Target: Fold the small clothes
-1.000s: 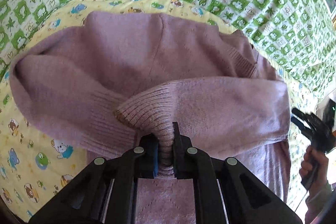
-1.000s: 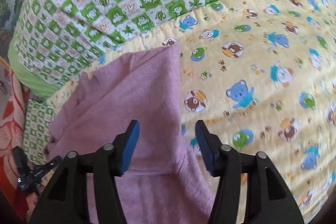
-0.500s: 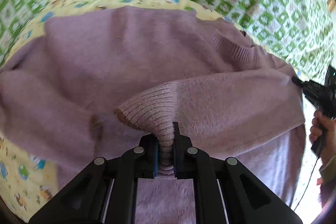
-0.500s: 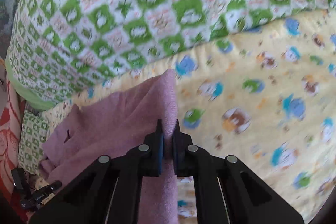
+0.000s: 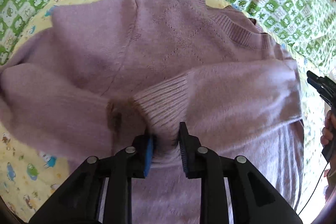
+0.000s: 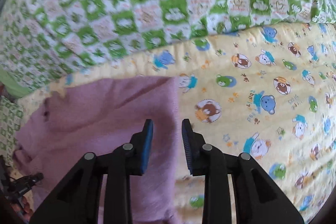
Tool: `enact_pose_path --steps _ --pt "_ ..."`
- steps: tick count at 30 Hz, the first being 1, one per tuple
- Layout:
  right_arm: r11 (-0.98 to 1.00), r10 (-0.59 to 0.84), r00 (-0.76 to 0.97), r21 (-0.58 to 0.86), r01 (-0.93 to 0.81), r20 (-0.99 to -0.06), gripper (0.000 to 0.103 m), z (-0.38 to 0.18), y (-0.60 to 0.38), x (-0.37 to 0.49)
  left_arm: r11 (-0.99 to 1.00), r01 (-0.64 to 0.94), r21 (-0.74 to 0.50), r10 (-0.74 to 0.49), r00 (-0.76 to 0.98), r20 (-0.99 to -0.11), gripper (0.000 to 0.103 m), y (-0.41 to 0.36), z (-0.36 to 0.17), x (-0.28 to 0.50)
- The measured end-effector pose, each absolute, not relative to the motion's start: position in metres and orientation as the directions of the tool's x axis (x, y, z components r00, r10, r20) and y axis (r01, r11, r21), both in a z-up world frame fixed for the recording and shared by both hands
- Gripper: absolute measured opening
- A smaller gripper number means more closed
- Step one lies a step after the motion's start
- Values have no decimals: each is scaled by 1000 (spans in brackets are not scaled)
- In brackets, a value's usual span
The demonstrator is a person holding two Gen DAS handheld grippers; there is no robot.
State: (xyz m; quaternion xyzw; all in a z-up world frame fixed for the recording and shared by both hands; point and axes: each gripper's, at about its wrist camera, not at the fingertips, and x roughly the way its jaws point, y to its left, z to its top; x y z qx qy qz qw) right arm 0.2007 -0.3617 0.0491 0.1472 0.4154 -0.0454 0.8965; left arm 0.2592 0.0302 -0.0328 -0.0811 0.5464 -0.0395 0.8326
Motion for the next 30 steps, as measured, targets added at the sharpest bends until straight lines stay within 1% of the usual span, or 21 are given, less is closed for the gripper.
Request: enact_pose_path --steps 2,3,5,6,7,11,15,17,18,19,20,21,22,25,28,30 --pt "954 71 670 246 170 -739 45 58 -345 182 984 -30 -175 -148 403 -903 25 39 -25 246" --pt "955 89 674 256 151 -733 47 61 -338 175 983 -40 -182 -151 401 -904 25 46 -22 240" --pt "952 133 674 282 116 -727 48 62 -319 161 974 -77 -211 -166 390 -906 34 63 -18 224" --pt "951 149 668 292 106 -729 48 60 -309 156 970 -103 -221 -166 387 -907 44 74 -17 216" --pt "949 168 658 302 94 -734 48 57 -297 153 963 -132 -233 -166 388 -907 49 83 -17 208" --pt "942 228 611 330 59 -758 48 43 -263 134 912 -256 -320 -205 390 -898 50 128 -20 186" --pt "936 265 573 351 41 -775 48 27 -238 121 848 -368 -382 -234 388 -892 50 164 -30 194" --pt "935 277 556 354 33 -784 48 22 -230 117 827 -411 -384 -222 389 -894 50 177 -37 205" --pt "933 283 550 357 30 -786 48 21 -226 116 821 -422 -386 -219 392 -894 47 181 -40 210" --pt "932 290 544 362 27 -787 48 21 -222 116 814 -432 -388 -216 395 -893 41 185 -44 215" --pt "932 291 543 362 26 -788 48 21 -219 116 812 -440 -385 -207 400 -893 30 191 -47 222" --pt "932 292 544 361 22 -787 48 23 -218 116 814 -440 -379 -199 401 -894 8 193 -48 225" --pt "932 293 546 361 18 -785 48 25 -217 115 822 -433 -369 -186 407 -894 4 194 -45 227" --pt "930 297 562 368 14 -772 48 32 -218 114 869 -364 -337 -151 454 -878 1 177 -15 227" --pt "930 283 585 367 27 -760 48 39 -225 111 897 -236 -374 -210 517 -830 1 139 33 228" --pt "928 274 597 371 43 -754 48 42 -230 110 908 -102 -405 -291 541 -789 1 91 67 238"
